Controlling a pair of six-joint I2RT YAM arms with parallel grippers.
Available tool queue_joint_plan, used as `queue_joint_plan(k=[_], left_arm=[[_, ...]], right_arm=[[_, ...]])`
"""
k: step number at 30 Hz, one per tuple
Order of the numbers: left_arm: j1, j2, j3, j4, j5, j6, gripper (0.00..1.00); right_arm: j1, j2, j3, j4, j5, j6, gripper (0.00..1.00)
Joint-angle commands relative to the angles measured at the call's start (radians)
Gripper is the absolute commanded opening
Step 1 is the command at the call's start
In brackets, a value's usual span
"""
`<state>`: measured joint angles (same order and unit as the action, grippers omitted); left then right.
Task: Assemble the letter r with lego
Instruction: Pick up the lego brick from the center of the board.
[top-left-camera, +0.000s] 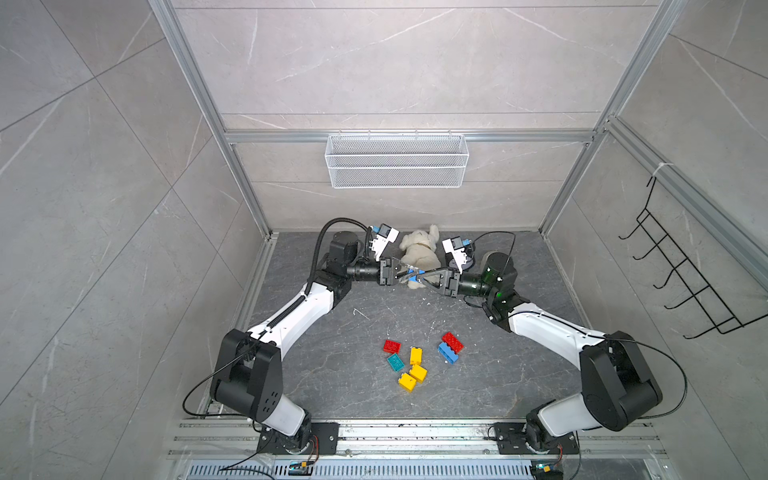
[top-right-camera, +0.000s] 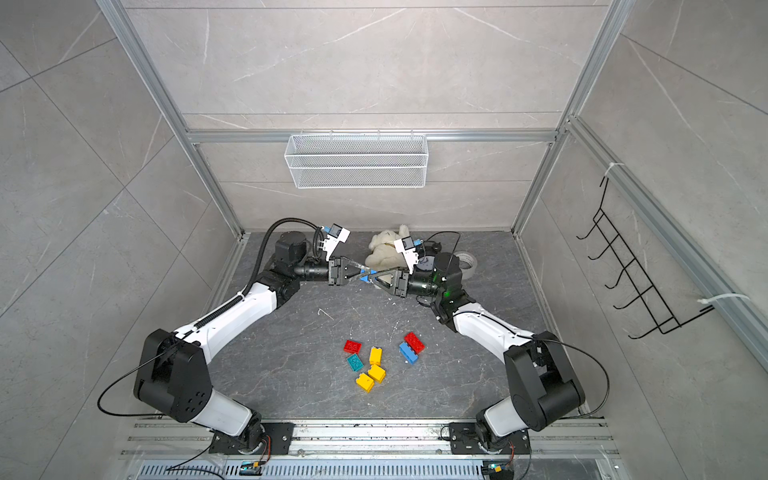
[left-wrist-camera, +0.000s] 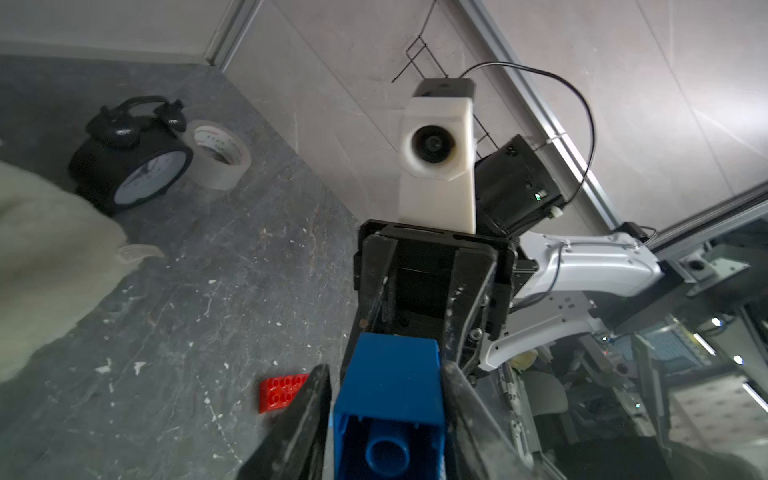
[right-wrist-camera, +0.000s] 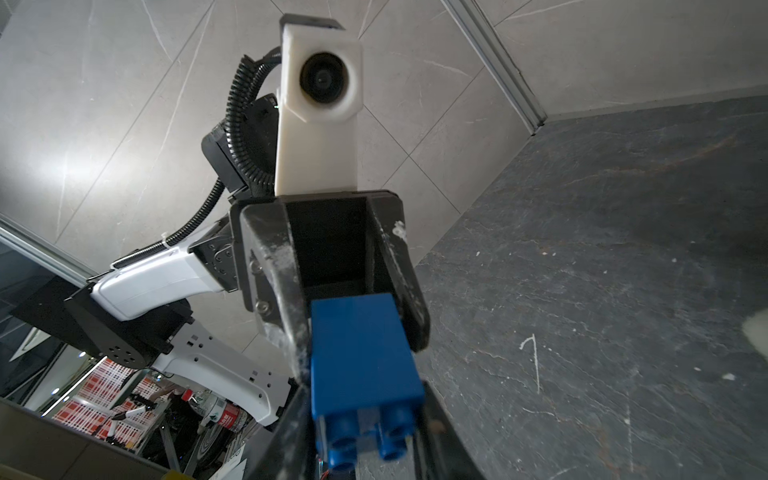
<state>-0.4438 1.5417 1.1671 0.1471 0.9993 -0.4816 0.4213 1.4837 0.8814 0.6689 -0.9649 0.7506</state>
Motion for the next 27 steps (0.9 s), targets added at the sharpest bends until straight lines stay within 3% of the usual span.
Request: queue_joint_plan(k=[1,3,4,9,11,14,17,21,27], left_arm=[[-0.011,-0.009,0.023,-0.112,-0.086,0.053,0.78],[-0.008,-0.018,0.026,-0.145,-0.114,0.072,0.97],[-0.003,-0.025,0.03,-0.171,-0.129,0.086,1.0],[0.073,-0.117,0.03,-0.327,-0.309,0.165,1.0],[0.111,-0.182,-0.012,-0.335,-0.434,0.167,1.0],[0.125,-0.275,-0.062,-0.367,-0.716,0.183,1.0],[0.125,-0.334,-0.11,-0.382,-0.881,0.184,1.0],[0.126,-0.393,-0.184,-0.344,-0.945,0.176,1.0],[0.126,-0.419,-0.211,-0.338,-0.963,0.159,1.0]], right_arm=[[0.021,-0.082,0.04,-0.104,-0.003,-0.115,0.22],[0.02,-0.109,0.053,-0.222,0.02,-0.177,0.22],[0.02,-0.125,0.063,-0.303,0.033,-0.217,0.22],[0.021,-0.193,0.159,-0.774,0.175,-0.438,0.22],[0.022,-0.198,0.222,-0.981,0.27,-0.528,0.22],[0.03,-0.17,0.306,-1.219,0.439,-0.598,0.21],[0.08,-0.099,0.385,-1.401,0.613,-0.644,0.22],[0.214,0.02,0.452,-1.513,0.885,-0.654,0.24],[0.301,0.208,0.539,-1.576,1.07,-0.613,0.24]])
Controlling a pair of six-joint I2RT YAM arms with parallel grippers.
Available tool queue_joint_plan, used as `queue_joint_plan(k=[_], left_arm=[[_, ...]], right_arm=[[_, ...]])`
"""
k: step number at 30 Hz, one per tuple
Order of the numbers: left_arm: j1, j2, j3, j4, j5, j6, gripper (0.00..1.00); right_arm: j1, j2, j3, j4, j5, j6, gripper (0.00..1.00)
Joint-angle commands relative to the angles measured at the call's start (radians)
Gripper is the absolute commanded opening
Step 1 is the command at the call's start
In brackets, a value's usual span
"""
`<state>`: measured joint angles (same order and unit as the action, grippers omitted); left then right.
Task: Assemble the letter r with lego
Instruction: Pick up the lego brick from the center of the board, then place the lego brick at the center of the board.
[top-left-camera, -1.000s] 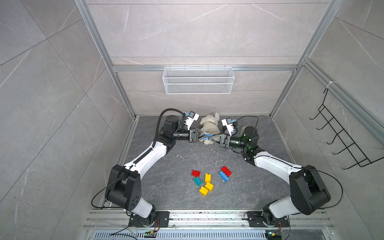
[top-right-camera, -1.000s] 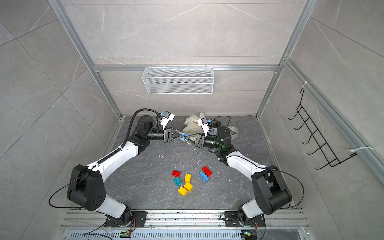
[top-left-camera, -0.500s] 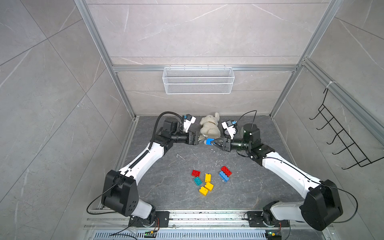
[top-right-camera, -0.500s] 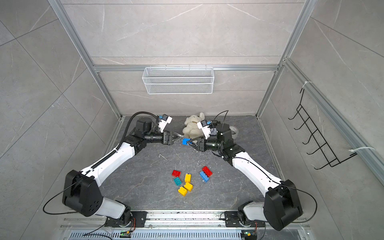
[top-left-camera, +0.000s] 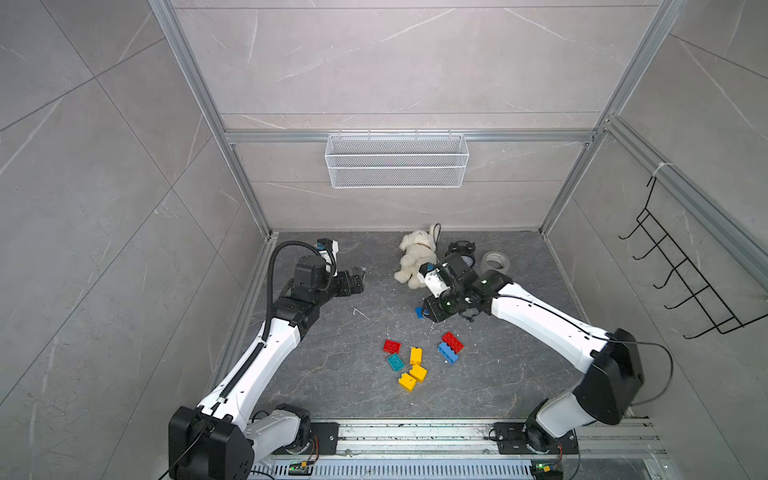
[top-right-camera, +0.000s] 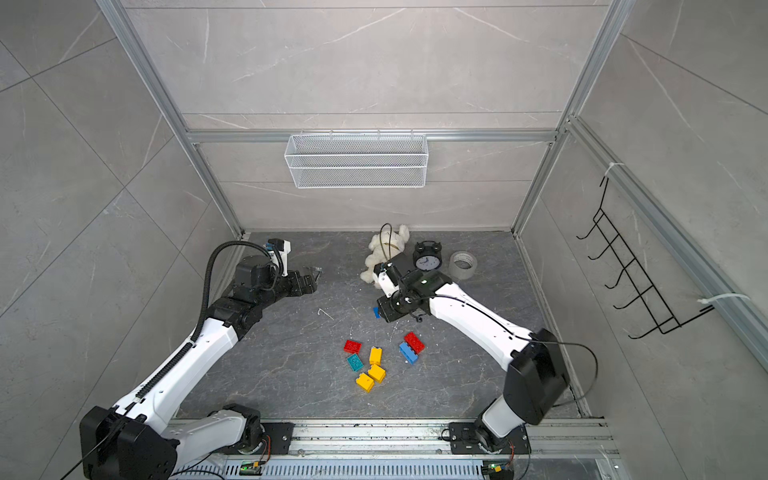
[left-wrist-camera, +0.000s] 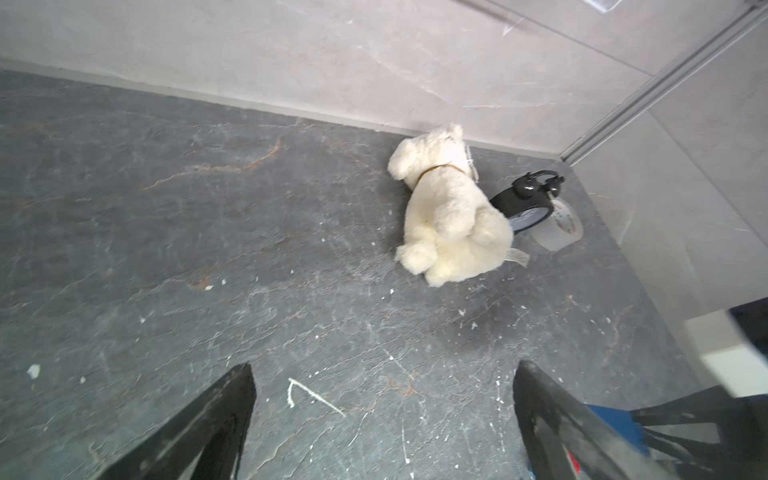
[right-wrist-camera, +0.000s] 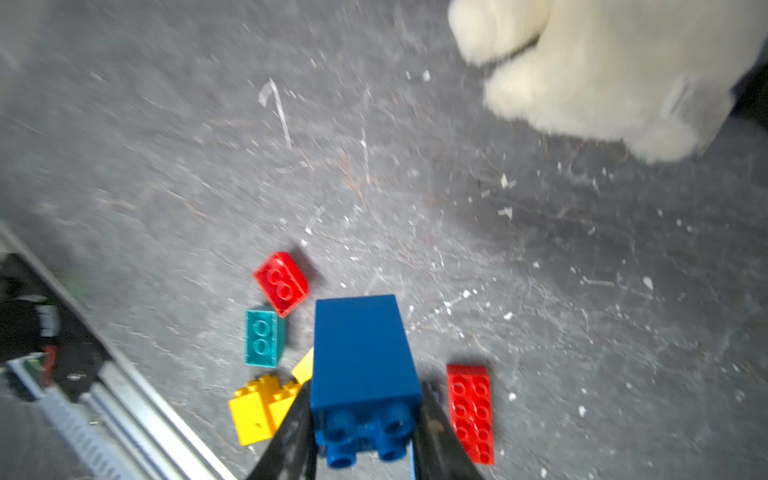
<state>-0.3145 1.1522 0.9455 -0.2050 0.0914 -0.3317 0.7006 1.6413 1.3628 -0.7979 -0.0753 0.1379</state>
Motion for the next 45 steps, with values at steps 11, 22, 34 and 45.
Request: queue_joint_plan(k=[11,22,34,45], left_arm=[[-0.003,0.002,-0.023,0.065,-0.008,-0.064,1.0],[-0.003,0.004,-0.039,0.073,-0.001,-0.07,1.0],[-0.003,-0.005,-0.049,0.059,0.007,-0.083,1.0],[-0.003,-0.076,-0.102,0.08,-0.039,-0.135,0.86]], right_arm=[[0.084,0.327,0.271,-0.199,0.322,0.016,0.28],[0.12,0.487,0.38,-0.269,0.42,0.034,0.32],[0.13,0.456,0.384,-0.258,0.381,0.065,0.56],[0.21,0.177,0.106,-0.214,0.178,0.362,0.54]])
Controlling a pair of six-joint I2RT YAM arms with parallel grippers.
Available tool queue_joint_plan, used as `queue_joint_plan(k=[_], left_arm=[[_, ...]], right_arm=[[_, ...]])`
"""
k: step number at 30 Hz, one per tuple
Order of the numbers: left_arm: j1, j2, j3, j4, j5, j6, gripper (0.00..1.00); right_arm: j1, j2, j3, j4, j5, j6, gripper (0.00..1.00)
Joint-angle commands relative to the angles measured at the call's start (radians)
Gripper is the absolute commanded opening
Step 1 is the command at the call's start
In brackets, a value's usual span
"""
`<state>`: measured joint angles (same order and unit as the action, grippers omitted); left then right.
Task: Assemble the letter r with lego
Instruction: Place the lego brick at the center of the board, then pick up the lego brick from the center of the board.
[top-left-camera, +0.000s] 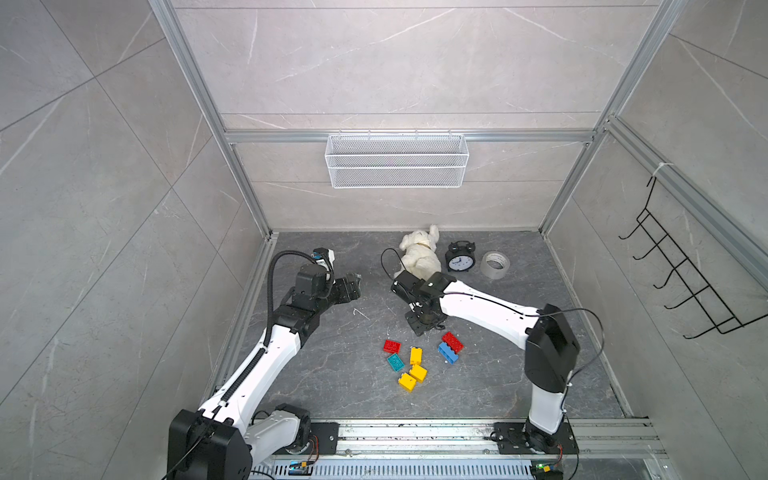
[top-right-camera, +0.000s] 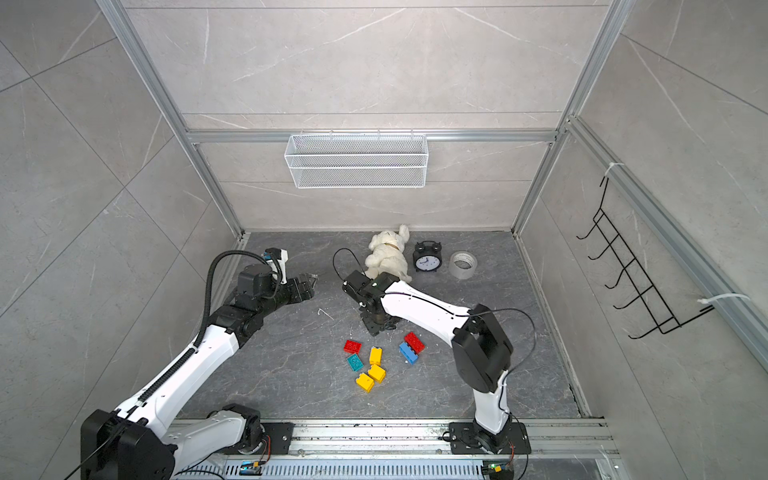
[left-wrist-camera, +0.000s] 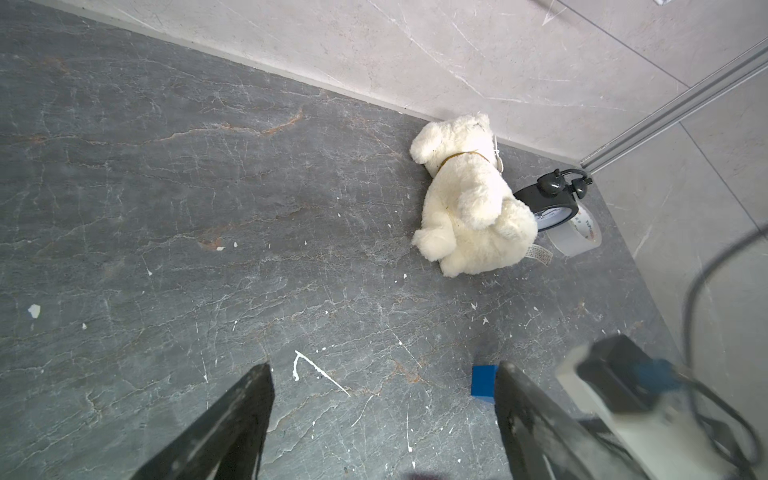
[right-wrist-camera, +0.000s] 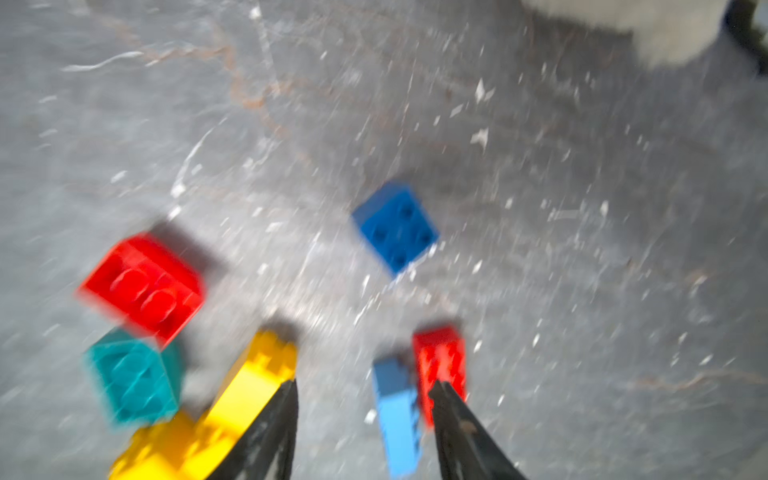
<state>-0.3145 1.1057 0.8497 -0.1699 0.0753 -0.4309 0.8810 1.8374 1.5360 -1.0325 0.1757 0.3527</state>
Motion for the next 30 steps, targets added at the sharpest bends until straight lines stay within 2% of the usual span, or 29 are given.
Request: queue_joint_plan(k=[1,4,9,23,25,30], left_arm=[[-0.003,-0.033,-0.014,0.052,-0.022,-0.047,0.86],[-0.003,-0.045,-0.033,0.061,-0.01,-0.073,0.84],[-0.003,-0.09,-0.07,0.069,-0.011,-0.09,0.83],[-0.003,-0.165,-0.151,0.049,0.009,-0.144,0.83],[-0.003,-0.167,-0.15,0.044,0.007,-0.143,0.83],[-0.003,-0.142,-0.136,0.03,0.009,-0.138,0.83]], right_arm=[[0.043,-0.024,-0.098,0.036,-0.077,0.192,0.54],[0.078,-0.029,-0.151,0.075,-0.086,0.282,0.55],[0.117,0.03,-0.156,0.119,-0.091,0.355,0.55],[0.148,0.131,-0.15,0.142,-0.021,0.407,0.56],[0.147,0.138,-0.139,0.139,0.0,0.404,0.54],[0.147,0.147,-0.122,0.129,0.047,0.395,0.39]])
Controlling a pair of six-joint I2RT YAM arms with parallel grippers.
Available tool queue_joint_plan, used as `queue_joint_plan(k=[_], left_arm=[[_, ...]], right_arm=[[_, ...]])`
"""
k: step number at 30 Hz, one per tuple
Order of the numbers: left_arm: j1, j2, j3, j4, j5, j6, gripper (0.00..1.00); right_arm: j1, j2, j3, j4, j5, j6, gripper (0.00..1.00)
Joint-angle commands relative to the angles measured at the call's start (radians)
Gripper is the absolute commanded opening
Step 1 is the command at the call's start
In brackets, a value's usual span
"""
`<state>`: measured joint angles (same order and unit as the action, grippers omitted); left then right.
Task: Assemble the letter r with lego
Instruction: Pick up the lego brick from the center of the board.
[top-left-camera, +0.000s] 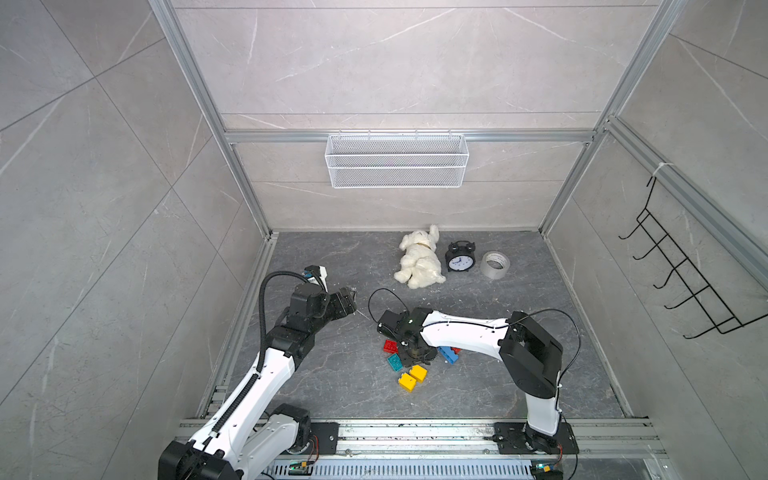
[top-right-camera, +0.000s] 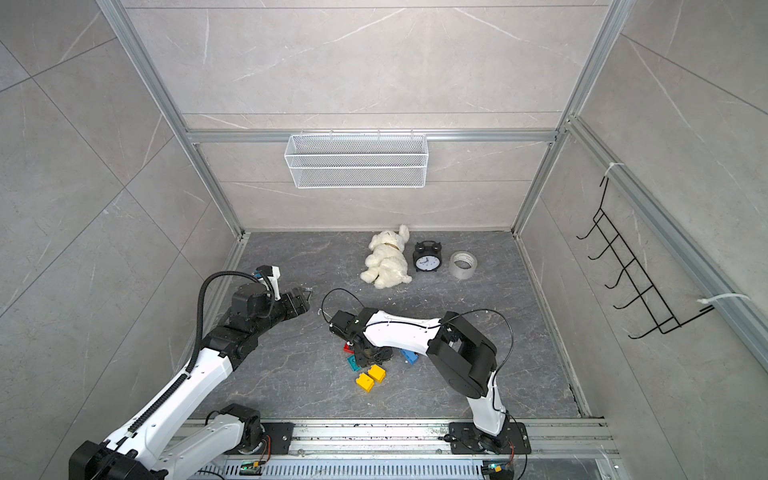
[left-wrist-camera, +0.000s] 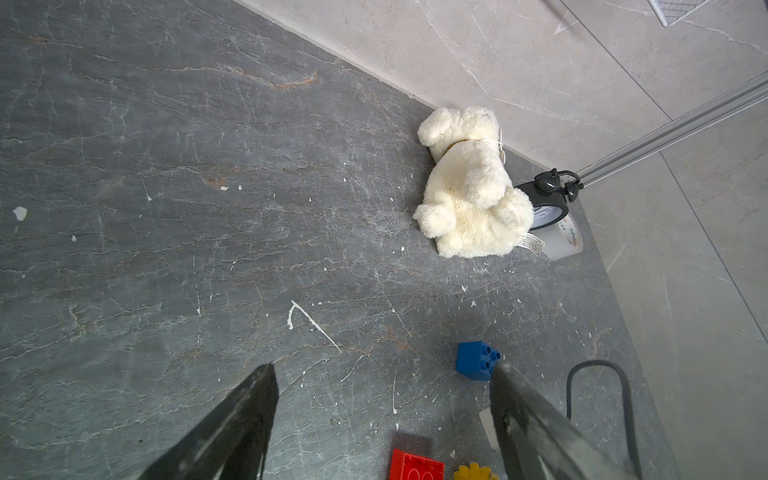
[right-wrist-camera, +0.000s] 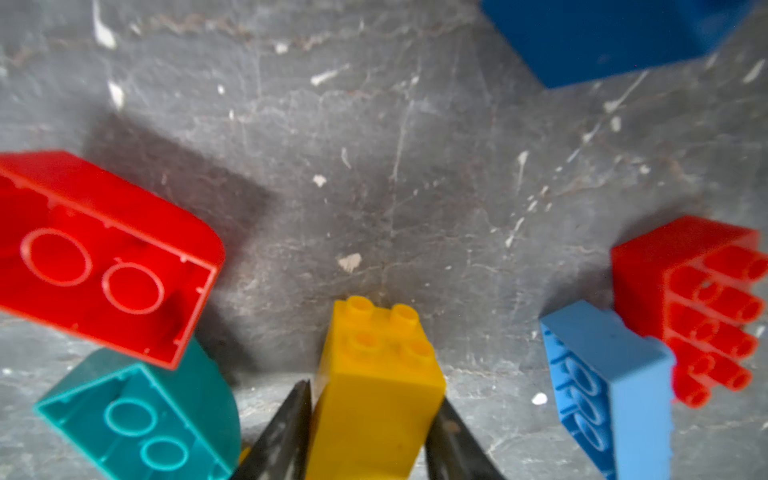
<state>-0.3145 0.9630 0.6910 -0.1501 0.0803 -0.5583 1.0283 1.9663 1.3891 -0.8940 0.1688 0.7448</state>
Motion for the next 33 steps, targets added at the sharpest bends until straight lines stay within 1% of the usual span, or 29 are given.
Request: queue_joint_plan(k=[1,5,9,11,13,15,16,18,19,22,25,30,33], left_arm=[[-0.003,0.009,0.027,0.009,0.007,-0.015,0.83],[-0.002,0.045,0.051,0.018,0.046,-0.022,0.85],[0.018,0.098,0.128,0.001,0.162,-0.025,0.89],[0.056,0.137,0.18,-0.022,0.271,-0.049,0.91],[0.105,0.189,0.228,-0.036,0.44,-0.081,0.93],[0.13,0.253,0.276,-0.065,0.595,-0.086,0.92],[0.13,0.293,0.301,-0.09,0.675,-0.07,0.91],[0.116,0.363,0.329,-0.112,0.835,-0.056,0.87],[0.102,0.388,0.335,-0.115,0.878,-0.059,0.85],[0.03,0.414,0.348,-0.157,0.91,-0.018,0.84],[-0.035,0.418,0.367,-0.181,0.942,0.007,0.83],[-0.117,0.429,0.394,-0.18,0.959,0.015,0.82],[-0.146,0.45,0.408,-0.184,0.966,0.027,0.81]], right_arm=[[0.0,0.012,0.023,-0.004,0.061,0.001,0.36],[-0.005,-0.046,-0.008,0.033,0.064,-0.049,0.3],[-0.019,-0.196,-0.073,0.106,0.077,-0.167,0.28],[-0.029,-0.294,-0.111,0.153,0.074,-0.259,0.28],[-0.033,-0.406,-0.154,0.203,0.075,-0.354,0.29],[-0.032,-0.503,-0.197,0.261,0.079,-0.463,0.28],[-0.033,-0.548,-0.225,0.289,0.095,-0.503,0.28],[-0.033,-0.619,-0.272,0.347,0.09,-0.591,0.28],[-0.033,-0.648,-0.292,0.373,0.089,-0.628,0.28],[-0.033,-0.686,-0.308,0.398,0.081,-0.693,0.3],[-0.033,-0.703,-0.319,0.427,0.082,-0.708,0.3],[-0.033,-0.704,-0.325,0.46,0.06,-0.72,0.3],[-0.033,-0.685,-0.313,0.46,0.058,-0.724,0.3]])
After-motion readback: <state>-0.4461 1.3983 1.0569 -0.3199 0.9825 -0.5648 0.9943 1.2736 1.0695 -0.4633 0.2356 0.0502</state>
